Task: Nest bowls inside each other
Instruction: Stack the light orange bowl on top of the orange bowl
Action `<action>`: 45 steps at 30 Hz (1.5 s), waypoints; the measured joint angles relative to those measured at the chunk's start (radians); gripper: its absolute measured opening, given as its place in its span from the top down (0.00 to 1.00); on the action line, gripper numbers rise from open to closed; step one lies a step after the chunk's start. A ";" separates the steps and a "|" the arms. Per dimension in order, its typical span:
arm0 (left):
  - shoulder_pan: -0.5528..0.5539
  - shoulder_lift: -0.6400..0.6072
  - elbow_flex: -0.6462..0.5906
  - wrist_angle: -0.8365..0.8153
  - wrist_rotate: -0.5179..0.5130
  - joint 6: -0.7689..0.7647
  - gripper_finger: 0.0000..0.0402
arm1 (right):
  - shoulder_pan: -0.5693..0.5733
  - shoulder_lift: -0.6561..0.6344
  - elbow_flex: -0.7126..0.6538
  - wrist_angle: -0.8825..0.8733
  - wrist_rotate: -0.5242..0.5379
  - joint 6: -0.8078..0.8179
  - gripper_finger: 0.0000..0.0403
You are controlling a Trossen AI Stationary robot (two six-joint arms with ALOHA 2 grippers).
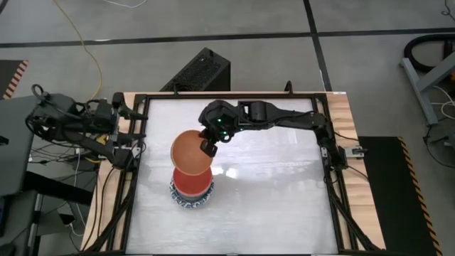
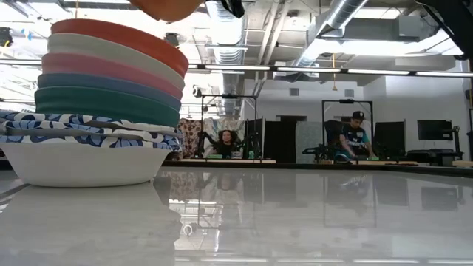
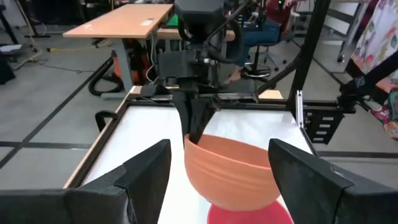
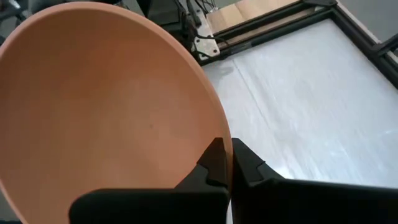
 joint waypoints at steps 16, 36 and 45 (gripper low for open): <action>0.000 -0.009 0.000 -0.040 -0.034 -0.019 0.36 | 0.010 0.104 0.001 -0.003 -0.081 0.084 0.99; 0.000 -0.008 -0.001 -0.109 -0.035 -0.088 0.36 | 0.031 0.147 0.000 -0.056 -0.080 0.099 0.99; 0.000 -0.007 -0.001 -0.128 -0.035 -0.106 0.36 | 0.038 0.147 0.000 -0.092 -0.075 0.100 0.99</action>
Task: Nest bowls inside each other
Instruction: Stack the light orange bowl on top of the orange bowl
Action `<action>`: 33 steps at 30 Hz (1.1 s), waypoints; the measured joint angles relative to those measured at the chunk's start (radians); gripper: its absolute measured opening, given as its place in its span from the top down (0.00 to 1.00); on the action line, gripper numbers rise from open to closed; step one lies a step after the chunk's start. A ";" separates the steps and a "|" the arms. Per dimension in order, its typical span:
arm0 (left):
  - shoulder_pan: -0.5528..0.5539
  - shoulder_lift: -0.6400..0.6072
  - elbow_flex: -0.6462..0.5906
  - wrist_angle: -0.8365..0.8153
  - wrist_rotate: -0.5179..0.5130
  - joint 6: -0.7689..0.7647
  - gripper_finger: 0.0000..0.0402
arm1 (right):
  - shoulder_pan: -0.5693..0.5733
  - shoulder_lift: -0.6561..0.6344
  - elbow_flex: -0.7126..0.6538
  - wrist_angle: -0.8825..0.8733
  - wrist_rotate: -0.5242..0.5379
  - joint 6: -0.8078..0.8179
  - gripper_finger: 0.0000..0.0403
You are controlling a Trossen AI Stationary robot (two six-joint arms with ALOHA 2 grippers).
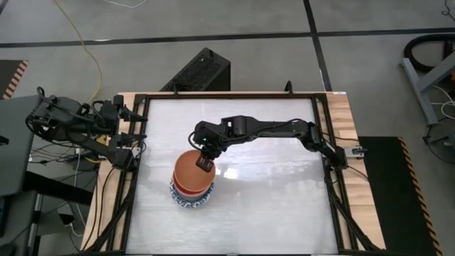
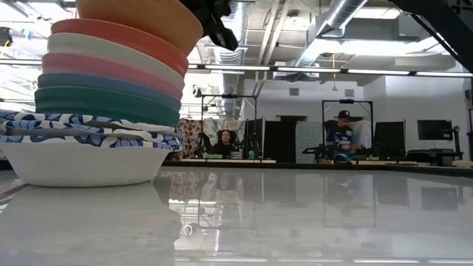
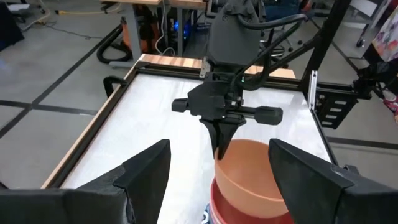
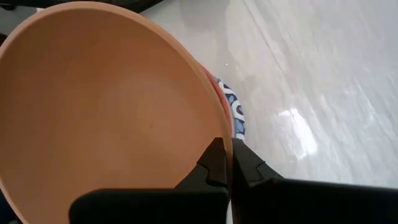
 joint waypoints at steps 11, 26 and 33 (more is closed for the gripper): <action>0.000 0.000 0.000 -0.001 0.000 -0.006 0.36 | 0.007 0.052 0.000 0.017 -0.008 0.002 0.99; 0.000 0.012 0.000 -0.040 0.000 -0.037 0.36 | 0.012 0.052 0.001 0.005 -0.022 -0.011 0.96; 0.000 0.054 0.000 -0.070 0.000 -0.037 0.36 | 0.012 0.052 0.001 0.007 -0.043 -0.035 0.80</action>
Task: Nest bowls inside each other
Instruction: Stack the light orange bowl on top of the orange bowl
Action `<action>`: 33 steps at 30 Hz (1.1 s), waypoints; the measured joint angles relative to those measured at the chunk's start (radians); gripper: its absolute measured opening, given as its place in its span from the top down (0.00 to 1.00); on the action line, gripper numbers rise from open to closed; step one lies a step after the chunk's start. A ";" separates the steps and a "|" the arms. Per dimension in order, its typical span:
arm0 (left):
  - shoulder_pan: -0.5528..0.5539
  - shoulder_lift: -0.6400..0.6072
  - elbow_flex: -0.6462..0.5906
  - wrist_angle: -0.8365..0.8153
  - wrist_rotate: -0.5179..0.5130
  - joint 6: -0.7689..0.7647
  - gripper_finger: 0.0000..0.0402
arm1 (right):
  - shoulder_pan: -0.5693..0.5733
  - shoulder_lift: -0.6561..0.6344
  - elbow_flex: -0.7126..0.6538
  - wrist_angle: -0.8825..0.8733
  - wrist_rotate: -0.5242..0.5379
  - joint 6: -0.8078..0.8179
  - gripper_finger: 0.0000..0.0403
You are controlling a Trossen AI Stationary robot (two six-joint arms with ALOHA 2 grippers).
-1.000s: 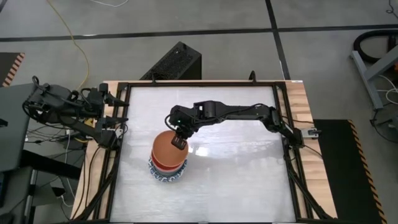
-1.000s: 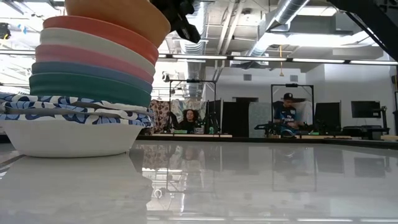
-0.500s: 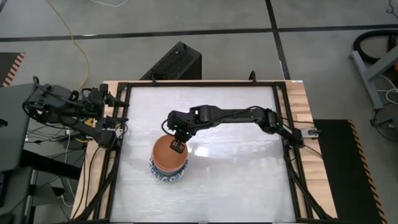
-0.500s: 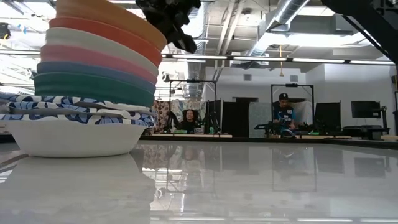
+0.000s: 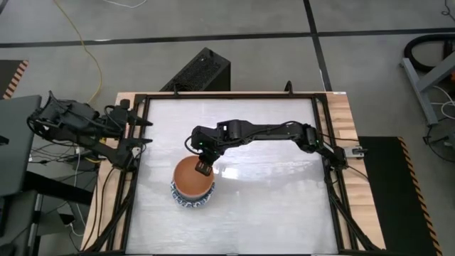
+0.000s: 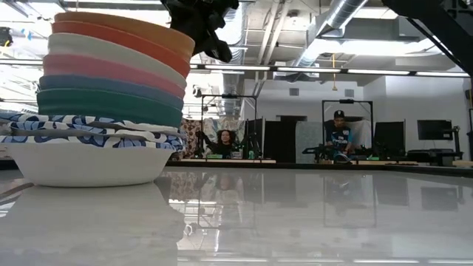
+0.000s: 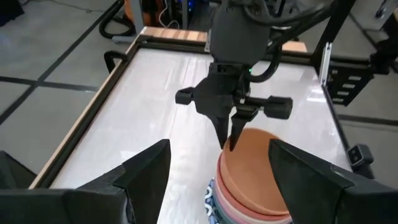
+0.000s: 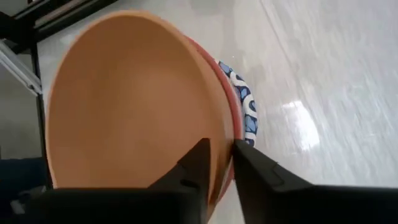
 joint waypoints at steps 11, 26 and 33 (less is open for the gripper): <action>0.000 0.036 0.000 -0.010 0.061 0.000 0.36 | 0.000 -0.050 0.011 0.107 -0.005 -0.002 0.66; -0.077 0.032 -0.195 0.274 0.082 -0.012 0.37 | 0.026 -0.153 0.010 0.163 0.130 -0.129 0.71; -0.144 0.030 -0.354 0.409 0.081 -0.050 0.52 | 0.029 -0.170 -0.013 0.149 0.071 -0.243 0.87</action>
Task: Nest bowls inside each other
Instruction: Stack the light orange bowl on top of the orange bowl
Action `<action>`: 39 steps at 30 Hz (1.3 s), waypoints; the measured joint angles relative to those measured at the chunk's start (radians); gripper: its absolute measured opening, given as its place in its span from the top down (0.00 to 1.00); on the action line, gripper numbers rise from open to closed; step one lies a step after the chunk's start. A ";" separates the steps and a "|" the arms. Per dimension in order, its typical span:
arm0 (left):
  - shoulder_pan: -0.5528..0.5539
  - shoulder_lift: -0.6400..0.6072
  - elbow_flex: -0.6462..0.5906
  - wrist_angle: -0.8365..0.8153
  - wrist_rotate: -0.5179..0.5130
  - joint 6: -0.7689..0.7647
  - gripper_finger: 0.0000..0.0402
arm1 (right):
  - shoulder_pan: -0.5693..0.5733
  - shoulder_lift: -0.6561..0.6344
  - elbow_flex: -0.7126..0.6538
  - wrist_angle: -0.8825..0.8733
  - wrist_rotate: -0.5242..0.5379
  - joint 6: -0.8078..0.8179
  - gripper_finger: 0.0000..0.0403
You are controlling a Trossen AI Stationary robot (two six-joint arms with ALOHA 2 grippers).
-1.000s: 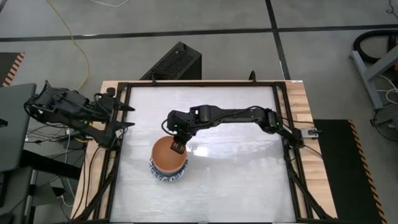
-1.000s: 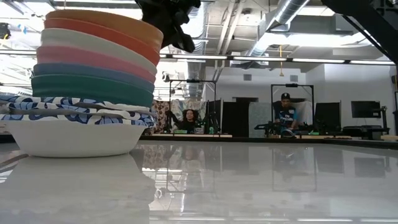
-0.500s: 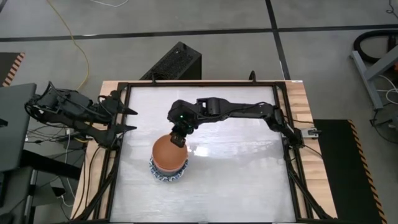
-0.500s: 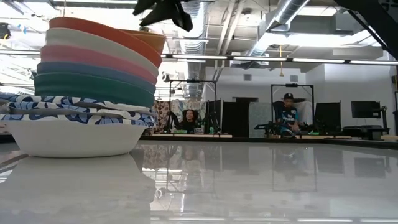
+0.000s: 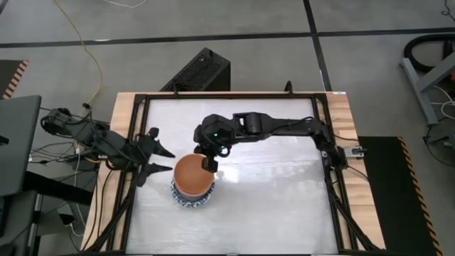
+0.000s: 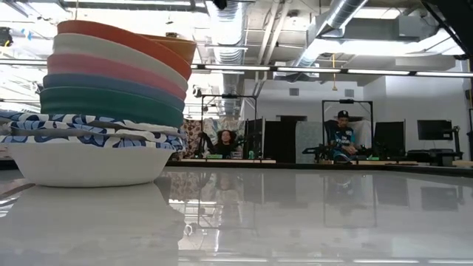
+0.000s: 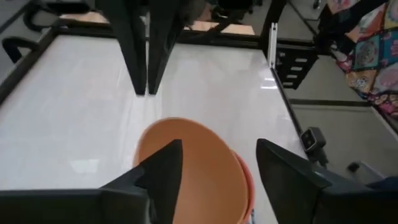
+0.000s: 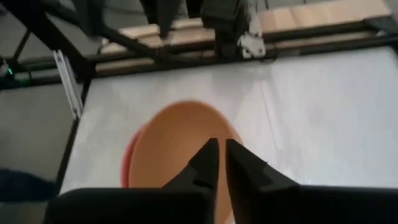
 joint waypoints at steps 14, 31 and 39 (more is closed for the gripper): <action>-0.088 -0.065 -0.001 0.002 -0.135 -0.082 0.61 | -0.023 0.003 -0.181 0.100 -0.072 -0.034 0.96; -0.099 -0.057 0.000 -0.034 -0.135 -0.122 0.61 | -0.050 0.023 -0.246 0.177 -0.087 -0.015 0.96; -0.099 -0.043 0.000 -0.055 -0.123 -0.127 0.61 | -0.049 0.052 -0.249 0.202 -0.111 0.007 0.96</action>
